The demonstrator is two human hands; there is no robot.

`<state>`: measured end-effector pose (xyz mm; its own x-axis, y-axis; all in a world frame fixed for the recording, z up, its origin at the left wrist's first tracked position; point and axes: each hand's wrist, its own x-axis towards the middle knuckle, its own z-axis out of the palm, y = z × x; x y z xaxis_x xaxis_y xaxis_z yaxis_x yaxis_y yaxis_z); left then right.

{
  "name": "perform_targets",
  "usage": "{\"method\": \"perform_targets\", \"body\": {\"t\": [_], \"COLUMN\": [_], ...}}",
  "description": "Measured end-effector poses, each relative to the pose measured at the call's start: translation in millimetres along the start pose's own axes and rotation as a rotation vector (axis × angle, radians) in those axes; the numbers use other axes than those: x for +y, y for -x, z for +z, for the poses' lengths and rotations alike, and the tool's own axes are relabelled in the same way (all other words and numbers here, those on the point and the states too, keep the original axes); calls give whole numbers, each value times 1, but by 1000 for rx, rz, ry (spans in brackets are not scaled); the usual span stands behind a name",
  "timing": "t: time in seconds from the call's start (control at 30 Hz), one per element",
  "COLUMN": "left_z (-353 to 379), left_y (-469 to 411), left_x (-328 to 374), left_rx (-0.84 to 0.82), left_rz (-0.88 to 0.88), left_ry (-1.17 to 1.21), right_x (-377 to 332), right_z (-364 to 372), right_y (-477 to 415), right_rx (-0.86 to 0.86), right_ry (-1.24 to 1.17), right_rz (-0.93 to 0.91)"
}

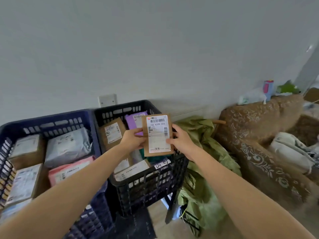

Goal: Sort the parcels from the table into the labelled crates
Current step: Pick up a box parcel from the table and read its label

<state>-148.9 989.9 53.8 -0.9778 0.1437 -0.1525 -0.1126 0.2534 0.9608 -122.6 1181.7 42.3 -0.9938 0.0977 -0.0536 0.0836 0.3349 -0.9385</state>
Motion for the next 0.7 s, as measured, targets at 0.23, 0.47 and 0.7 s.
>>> {"method": "perform_targets", "body": {"t": [0.23, 0.47, 0.7], "left_z": [35, 60, 66], "left_y": [-27, -49, -63], "left_x": [-5, -22, -43], "left_rx": [109, 135, 84], "left_rz": [-104, -219, -295], "left_ry": [-59, -136, -291], "right_x": [23, 48, 68], "right_z": [-30, -39, -31], "right_y": [-47, -82, -100], "right_rx": [-172, -307, -444], "right_ry": [61, 184, 296], "right_rz": [-8, 3, 72]}}
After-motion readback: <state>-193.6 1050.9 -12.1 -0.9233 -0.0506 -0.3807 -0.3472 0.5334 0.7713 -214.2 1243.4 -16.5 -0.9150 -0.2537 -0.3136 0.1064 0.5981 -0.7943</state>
